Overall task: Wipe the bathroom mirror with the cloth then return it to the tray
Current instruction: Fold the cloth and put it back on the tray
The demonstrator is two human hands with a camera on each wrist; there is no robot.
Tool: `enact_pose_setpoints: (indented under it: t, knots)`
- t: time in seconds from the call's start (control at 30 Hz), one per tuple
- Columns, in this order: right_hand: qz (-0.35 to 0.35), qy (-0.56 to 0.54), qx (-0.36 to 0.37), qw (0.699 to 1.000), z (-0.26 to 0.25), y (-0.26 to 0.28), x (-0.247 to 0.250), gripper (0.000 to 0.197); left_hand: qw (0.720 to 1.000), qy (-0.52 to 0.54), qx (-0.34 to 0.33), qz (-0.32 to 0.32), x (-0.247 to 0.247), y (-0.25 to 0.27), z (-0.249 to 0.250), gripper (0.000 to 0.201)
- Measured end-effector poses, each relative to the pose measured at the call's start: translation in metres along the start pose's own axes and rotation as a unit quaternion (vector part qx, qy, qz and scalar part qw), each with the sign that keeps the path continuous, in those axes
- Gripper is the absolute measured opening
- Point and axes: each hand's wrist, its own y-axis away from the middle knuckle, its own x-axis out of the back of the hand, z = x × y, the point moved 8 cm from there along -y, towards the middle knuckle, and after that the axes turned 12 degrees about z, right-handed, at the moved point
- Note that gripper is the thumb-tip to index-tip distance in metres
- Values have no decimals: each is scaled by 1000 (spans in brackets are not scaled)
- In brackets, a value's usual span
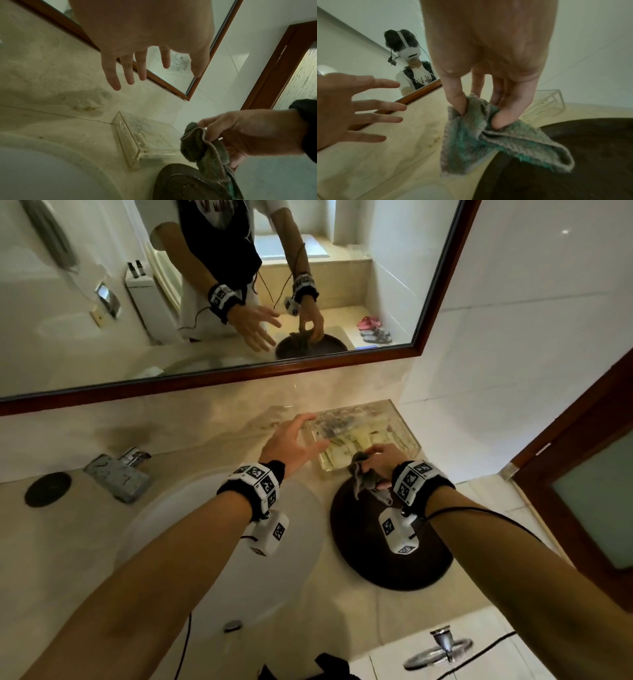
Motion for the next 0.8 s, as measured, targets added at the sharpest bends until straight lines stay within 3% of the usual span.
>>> enact_pose_setpoints:
  t: [0.27,0.43,0.57,0.8]
  knots:
    - [33,67,-45,996,42,-6,3,27,999,-8,3,-31,-19,10,-6,59]
    - [3,115,-54,992,78,-22,-14,35,999,-1,-1,-51,-30,11,-3,66]
    - [-6,178,-50,983,85,-13,-21,30,998,-4,-2,-63,-36,12,-1,62]
    - [29,225,-49,973,97,-10,-15,47,997,-11,-4,-72,-49,10,-2,67]
